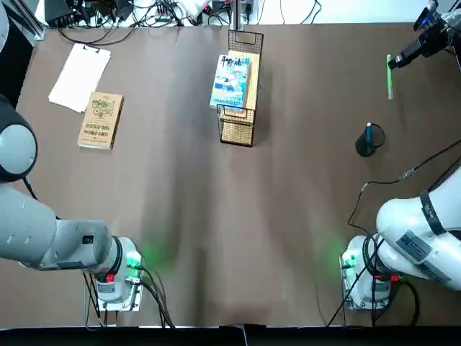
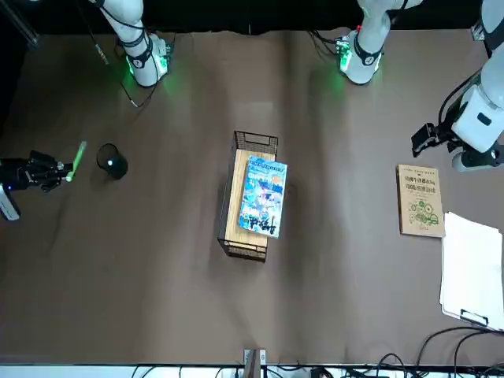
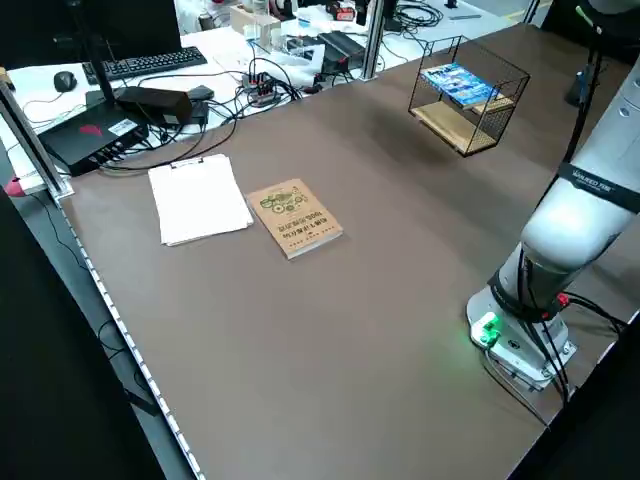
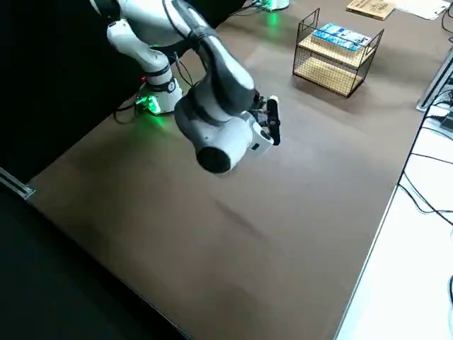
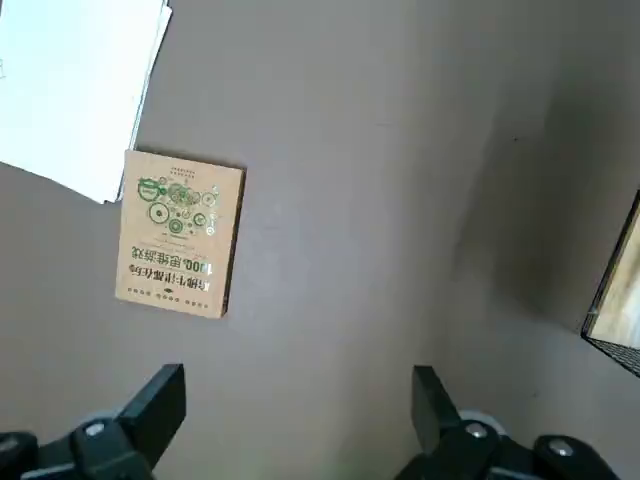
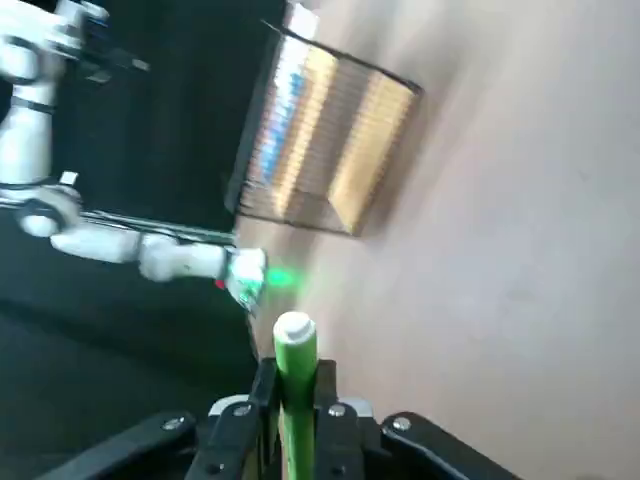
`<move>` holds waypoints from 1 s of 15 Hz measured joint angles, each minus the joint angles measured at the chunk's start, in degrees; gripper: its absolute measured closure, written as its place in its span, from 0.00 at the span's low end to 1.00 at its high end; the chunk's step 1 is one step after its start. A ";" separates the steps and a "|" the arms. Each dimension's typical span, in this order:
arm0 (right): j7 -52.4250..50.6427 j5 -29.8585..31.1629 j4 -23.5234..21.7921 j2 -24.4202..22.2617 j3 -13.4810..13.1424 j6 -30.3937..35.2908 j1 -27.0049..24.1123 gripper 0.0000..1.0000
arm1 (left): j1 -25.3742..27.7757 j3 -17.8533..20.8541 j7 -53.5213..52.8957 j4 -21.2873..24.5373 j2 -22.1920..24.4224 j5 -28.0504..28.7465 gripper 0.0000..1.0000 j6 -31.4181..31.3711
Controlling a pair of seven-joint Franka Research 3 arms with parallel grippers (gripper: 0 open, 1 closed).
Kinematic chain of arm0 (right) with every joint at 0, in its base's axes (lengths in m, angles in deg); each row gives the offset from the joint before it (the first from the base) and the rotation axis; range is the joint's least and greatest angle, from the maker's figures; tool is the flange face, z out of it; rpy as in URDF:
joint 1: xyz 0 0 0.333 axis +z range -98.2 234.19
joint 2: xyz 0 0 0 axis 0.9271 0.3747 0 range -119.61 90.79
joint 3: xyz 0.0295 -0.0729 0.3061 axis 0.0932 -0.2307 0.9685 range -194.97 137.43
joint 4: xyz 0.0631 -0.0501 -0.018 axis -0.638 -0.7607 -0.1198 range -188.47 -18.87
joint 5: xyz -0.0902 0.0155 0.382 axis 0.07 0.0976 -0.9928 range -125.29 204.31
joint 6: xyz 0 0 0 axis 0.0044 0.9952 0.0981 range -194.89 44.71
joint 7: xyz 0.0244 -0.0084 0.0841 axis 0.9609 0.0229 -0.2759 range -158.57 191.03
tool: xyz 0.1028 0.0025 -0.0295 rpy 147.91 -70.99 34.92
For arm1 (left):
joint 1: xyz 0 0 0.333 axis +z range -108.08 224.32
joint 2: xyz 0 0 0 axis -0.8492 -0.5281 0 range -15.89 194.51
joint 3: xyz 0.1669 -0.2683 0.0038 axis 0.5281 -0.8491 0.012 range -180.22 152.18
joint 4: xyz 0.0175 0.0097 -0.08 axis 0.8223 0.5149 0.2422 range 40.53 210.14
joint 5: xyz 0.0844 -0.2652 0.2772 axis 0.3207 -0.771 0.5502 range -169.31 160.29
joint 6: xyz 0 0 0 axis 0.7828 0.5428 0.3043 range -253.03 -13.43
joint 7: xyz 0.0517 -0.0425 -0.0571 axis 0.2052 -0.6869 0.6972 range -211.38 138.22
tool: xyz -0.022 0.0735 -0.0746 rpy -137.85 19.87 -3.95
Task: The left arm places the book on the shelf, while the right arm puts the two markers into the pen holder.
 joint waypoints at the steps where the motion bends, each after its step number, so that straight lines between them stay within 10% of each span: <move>1: -2.72 -2.44 -1.39 0.08 -0.04 0.30 -0.65 0.82 | 0.00 0.01 0.01 0.03 0.00 -0.15 0.00 0.00; 6: -23.21 -5.46 -9.09 4.86 -0.25 0.43 -3.78 0.82 | -0.02 0.02 -0.51 0.14 0.01 -0.25 0.00 0.34; 15: -33.35 -0.94 -9.27 7.81 -0.83 0.13 -6.38 0.82 | -0.10 -0.07 -0.63 0.19 0.04 -0.24 0.00 0.58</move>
